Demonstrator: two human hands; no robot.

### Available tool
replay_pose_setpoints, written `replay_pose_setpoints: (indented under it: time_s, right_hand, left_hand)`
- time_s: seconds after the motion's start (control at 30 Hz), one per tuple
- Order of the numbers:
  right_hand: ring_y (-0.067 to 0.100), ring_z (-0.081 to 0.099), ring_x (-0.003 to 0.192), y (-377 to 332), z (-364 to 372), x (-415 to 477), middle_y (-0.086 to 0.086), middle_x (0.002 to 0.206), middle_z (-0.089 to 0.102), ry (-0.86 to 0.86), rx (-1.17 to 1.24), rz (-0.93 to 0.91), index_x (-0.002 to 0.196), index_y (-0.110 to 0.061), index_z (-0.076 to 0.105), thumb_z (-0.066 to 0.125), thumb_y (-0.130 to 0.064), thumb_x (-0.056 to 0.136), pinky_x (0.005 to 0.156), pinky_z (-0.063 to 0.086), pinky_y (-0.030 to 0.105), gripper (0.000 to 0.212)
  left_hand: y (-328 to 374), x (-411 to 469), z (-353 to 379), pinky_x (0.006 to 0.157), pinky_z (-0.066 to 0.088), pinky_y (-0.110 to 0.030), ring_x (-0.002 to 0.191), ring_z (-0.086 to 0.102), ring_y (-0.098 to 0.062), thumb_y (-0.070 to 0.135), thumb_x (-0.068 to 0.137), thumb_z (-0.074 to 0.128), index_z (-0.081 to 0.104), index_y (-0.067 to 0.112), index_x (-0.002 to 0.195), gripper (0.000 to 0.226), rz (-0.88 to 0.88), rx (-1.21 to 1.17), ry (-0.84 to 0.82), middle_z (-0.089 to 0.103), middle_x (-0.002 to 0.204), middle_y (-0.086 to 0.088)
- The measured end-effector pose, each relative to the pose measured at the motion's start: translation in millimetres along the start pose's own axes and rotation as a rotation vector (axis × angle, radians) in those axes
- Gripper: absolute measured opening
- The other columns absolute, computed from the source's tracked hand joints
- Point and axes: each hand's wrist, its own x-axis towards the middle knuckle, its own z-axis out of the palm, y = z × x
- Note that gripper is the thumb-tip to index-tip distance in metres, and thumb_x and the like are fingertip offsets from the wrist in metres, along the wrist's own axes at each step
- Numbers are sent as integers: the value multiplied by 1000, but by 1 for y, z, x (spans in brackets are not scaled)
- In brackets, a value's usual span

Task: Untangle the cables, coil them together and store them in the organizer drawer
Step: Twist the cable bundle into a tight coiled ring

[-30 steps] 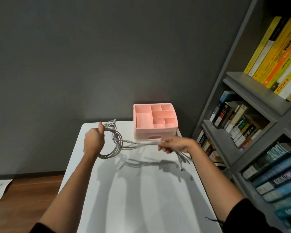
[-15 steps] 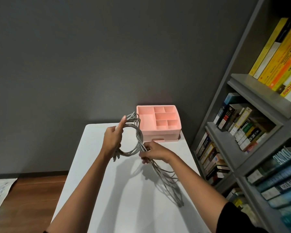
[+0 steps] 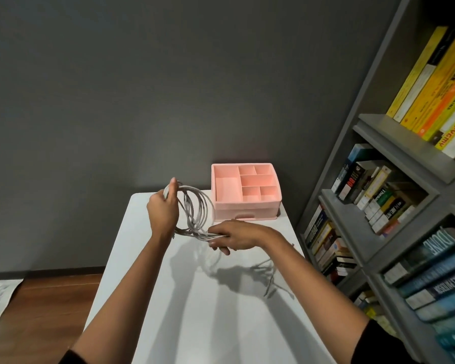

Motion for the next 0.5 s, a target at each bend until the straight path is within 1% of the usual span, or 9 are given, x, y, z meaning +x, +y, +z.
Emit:
replay_pose_setpoints:
  time_s: [0.07, 0.13, 0.2, 0.27, 0.3, 0.33, 0.4, 0.47, 0.5]
  right_hand:
    - [11, 51, 63, 7, -9, -6, -5, 68, 59, -59, 41, -13, 84, -15, 55, 49, -23, 99, 62, 41, 23, 18]
    - [6, 52, 59, 16, -18, -11, -4, 66, 59, -112, 147, -14, 80, -17, 55, 50, -18, 99, 60, 42, 19, 20]
    - [4, 57, 58, 23, -26, -14, -4, 64, 62, -185, 271, 22, 80, -14, 57, 52, -14, 98, 61, 46, 18, 19]
    - [10, 63, 63, 24, -30, -16, -1, 66, 67, -246, 370, 54, 80, -12, 60, 57, -10, 95, 65, 53, 20, 15]
    - [14, 66, 67, 23, -31, -15, 3, 71, 69, -249, 393, 69, 81, -11, 61, 61, -12, 93, 69, 55, 23, 12]
    - [18, 67, 71, 21, -29, -14, 8, 78, 71, -228, 402, 87, 83, -11, 60, 65, -16, 91, 73, 56, 27, 11]
    - [23, 69, 75, 19, -20, -9, 16, 88, 72, -135, 406, 152, 95, -10, 57, 68, -31, 88, 79, 56, 34, 25]
    - [26, 69, 73, 18, -12, -3, 18, 88, 72, -22, 431, 200, 111, -10, 53, 66, -41, 87, 83, 56, 39, 41]
    - [26, 69, 72, 18, -8, 0, 18, 86, 72, 35, 448, 195, 114, -11, 53, 66, -42, 87, 83, 55, 40, 44]
  left_hand:
    - [-3, 4, -5, 48, 26, -30, 49, 29, -16, 39, 98, 48, 37, 8, 56, 53, 15, 27, 30, 31, 51, 1]
    - [-6, 6, -10, 48, 23, -34, 50, 25, -19, 40, 97, 48, 26, 11, 55, 55, 23, 62, 35, 27, 51, 0]
    - [-9, 5, -12, 48, 22, -34, 50, 24, -20, 40, 97, 48, 24, 12, 56, 55, 33, 96, 35, 25, 50, 0]
    - [-9, 3, -11, 47, 23, -33, 49, 24, -19, 36, 97, 49, 25, 13, 54, 55, 43, 75, 21, 25, 49, 0]
    - [-10, 2, -9, 48, 25, -33, 49, 26, -19, 36, 97, 49, 28, 12, 54, 54, 39, 45, 1, 26, 50, 0]
    - [-10, 2, -6, 50, 27, -32, 51, 28, -20, 38, 97, 49, 31, 11, 56, 52, 33, 7, -21, 28, 52, 0]
    - [-7, 0, -2, 54, 29, -32, 54, 31, -20, 40, 96, 49, 35, 12, 59, 49, 26, -80, -69, 31, 55, -3]
    - [0, -4, 2, 54, 28, -31, 53, 31, -19, 37, 97, 48, 35, 16, 56, 48, 40, -135, -104, 33, 56, -3]
    - [5, -7, 3, 52, 28, -30, 52, 30, -17, 35, 98, 48, 35, 19, 53, 49, 50, -156, -119, 33, 55, -2]
